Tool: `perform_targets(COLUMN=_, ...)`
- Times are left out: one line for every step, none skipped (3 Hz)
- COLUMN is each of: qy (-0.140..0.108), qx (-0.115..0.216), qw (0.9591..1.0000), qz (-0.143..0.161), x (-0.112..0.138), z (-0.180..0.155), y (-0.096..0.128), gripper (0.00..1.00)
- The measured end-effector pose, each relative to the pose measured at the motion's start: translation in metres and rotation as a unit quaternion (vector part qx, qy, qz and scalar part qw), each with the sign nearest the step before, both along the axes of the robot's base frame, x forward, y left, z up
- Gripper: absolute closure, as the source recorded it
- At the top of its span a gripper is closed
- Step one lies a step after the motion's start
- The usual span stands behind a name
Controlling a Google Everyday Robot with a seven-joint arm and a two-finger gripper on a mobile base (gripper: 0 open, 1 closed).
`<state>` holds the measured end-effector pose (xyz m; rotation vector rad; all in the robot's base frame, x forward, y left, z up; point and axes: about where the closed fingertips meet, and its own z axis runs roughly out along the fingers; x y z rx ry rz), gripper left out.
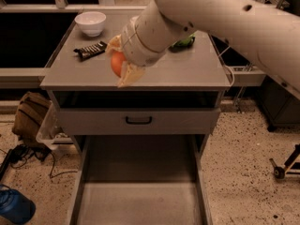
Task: Pick orange from middle drawer and place on counter
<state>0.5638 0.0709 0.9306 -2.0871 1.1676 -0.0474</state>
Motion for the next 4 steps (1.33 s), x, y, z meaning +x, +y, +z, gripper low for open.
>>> perform_targets(qy=0.012, qx=0.015, qw=0.9997, qz=-0.017, x=0.060, z=-0.012, y=-0.025, gripper=1.00)
perform_targets(qy=0.012, qx=0.015, qw=0.9997, qz=-0.017, x=0.060, z=-0.012, y=-0.025, gripper=1.00)
perform_targets(qy=0.000, qx=0.018, qw=0.9997, qz=-0.015, x=0.086, z=-0.020, y=-0.025, gripper=1.00)
perform_targets(qy=0.008, qx=0.007, qw=0.9999, qz=0.003, x=0.127, z=-0.040, y=-0.024, gripper=1.00)
